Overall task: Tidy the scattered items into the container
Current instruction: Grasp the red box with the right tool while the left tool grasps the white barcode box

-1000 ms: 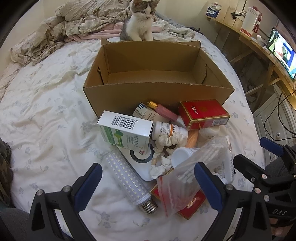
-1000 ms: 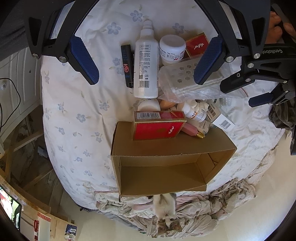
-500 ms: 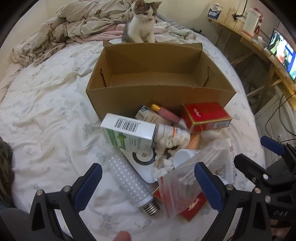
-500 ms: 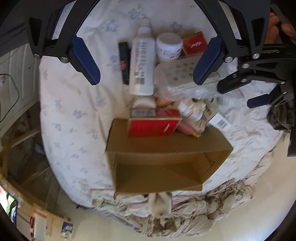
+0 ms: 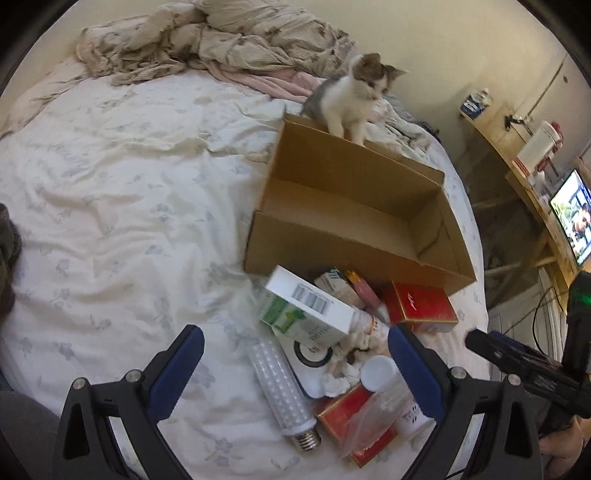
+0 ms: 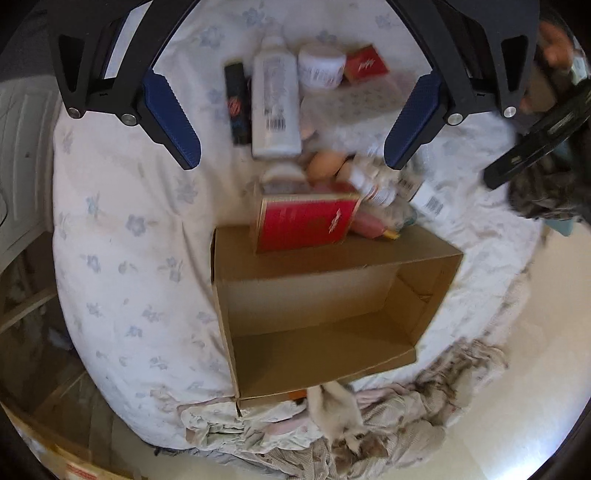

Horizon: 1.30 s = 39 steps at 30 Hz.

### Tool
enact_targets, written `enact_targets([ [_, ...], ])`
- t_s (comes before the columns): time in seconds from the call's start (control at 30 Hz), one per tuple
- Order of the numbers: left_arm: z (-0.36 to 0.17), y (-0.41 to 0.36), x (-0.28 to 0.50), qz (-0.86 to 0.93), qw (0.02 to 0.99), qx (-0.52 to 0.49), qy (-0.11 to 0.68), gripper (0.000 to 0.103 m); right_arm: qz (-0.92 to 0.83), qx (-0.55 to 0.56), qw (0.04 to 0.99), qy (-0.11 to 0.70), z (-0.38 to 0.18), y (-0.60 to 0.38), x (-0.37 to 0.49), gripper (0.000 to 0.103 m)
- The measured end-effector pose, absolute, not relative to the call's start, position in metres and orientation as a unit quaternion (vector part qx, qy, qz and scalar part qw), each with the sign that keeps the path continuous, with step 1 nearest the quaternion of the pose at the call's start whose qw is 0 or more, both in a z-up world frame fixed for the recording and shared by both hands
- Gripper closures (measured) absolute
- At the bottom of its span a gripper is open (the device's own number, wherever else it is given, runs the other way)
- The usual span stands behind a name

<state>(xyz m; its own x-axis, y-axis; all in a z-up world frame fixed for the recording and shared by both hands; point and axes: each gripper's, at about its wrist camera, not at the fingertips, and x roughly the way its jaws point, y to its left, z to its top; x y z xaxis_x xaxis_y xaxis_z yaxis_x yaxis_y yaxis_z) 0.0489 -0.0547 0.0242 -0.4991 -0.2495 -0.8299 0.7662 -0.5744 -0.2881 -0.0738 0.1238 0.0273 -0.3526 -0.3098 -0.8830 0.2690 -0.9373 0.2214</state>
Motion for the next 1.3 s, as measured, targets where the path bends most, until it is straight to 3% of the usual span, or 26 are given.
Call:
enact_targets([
  [0.5,0.016,-0.082,0.078,-0.765,0.347,0.362,0.404,0.003,-0.795,0.596,0.098,0.050,-0.032,0.067,-0.119,0.002],
  [0.6,0.012,-0.081,0.077,-0.764,0.341,0.363,0.410,0.003,-0.804,0.583,0.106,0.040,-0.032,0.072,-0.116,0.010],
  [1.0,0.002,-0.057,0.017,-0.800,0.252,0.441,0.319,0.003,-0.810,0.553,0.191,-0.037,0.027,0.121,-0.092,0.010],
  [1.1,0.004,-0.060,-0.001,-0.811,0.236,0.466,0.263,0.003,-0.816,0.535,0.214,-0.047,0.038,0.135,-0.083,0.010],
  [1.3,-0.020,-0.077,-0.024,-0.797,0.227,0.514,0.220,0.002,-0.812,0.529,0.230,-0.088,0.032,0.144,-0.076,0.010],
])
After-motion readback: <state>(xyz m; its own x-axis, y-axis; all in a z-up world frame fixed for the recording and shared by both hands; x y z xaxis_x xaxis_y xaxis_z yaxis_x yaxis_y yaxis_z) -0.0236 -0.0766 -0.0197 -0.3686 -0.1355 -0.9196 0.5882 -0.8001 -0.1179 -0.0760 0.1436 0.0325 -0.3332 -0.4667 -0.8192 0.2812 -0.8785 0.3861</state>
